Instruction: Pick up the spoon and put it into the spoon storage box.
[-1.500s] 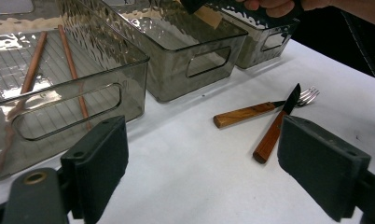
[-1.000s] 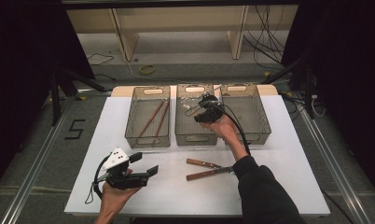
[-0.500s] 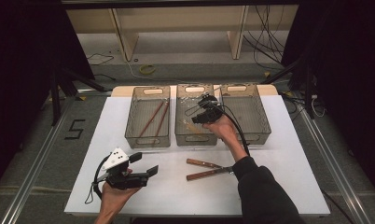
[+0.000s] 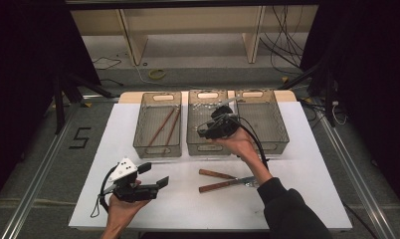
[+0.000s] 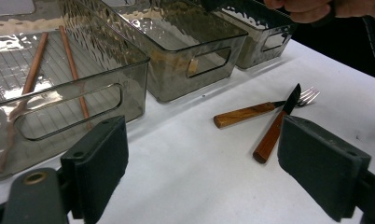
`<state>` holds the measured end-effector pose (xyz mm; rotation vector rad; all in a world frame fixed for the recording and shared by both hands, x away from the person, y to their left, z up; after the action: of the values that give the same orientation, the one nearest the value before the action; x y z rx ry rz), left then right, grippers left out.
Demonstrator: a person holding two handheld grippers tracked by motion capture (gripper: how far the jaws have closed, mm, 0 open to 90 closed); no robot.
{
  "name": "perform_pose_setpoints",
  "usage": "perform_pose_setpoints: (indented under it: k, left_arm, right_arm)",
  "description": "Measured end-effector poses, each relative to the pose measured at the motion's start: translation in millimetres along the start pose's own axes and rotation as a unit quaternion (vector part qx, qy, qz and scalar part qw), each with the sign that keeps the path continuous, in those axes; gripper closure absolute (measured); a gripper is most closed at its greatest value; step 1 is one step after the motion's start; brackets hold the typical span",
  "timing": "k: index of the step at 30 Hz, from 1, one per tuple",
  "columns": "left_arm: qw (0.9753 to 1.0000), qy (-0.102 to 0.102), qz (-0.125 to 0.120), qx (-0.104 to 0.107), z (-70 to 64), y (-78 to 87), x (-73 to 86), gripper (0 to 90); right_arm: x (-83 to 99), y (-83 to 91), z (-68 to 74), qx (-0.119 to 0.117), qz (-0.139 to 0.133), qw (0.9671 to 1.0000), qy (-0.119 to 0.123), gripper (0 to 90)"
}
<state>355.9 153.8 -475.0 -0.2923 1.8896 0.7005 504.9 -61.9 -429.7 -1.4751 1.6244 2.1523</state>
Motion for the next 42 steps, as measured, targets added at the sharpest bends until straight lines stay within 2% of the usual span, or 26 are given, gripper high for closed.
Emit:
perform_pose_setpoints:
  k: [3,11,24,31,37,42]
  left_arm:
    - [1.0000,-0.001,0.000,-0.001,0.2,0.1,0.0,15.6]
    - [1.0000,-0.001,0.000,-0.001,-0.1,-0.1,0.0,15.6]
    - [1.0000,-0.001,-0.001,-0.002,0.0,0.4,-0.3,15.6]
    - [1.0000,0.000,0.001,-0.002,0.6,0.0,-0.3,15.6]
    - [1.0000,0.000,0.001,-0.003,0.8,-1.4,-0.2,15.6]
    - [1.0000,0.000,0.000,-0.004,1.4,-0.3,-0.1,15.6]
  right_arm:
    - [6.9,3.8,6.3,-0.003,-0.005,0.9999,0.010,47.2]
    - [26.1,10.9,20.1,-0.013,-0.006,0.9998,0.014,39.9]
    - [49.8,10.5,24.4,-0.012,-0.007,0.9998,0.010,38.6]
    - [68.6,2.0,22.9,-0.012,0.005,0.9999,0.006,40.9]
    - [74.1,-4.7,25.0,-0.012,0.014,0.9998,0.007,48.1]
    - [81.6,-7.7,25.5,-0.007,0.022,0.9996,0.018,56.8]
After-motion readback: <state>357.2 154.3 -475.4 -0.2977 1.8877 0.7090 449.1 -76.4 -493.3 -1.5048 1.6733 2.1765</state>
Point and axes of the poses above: each handheld gripper's, and its own axes: y roughly backward along the jaws, x roughly out of its underside, z roughly to its left, the point moved 6 cm from there along -y, roughly forward along the jaws, and after that the axes turned 12 degrees about x, right-handed, at the moved point
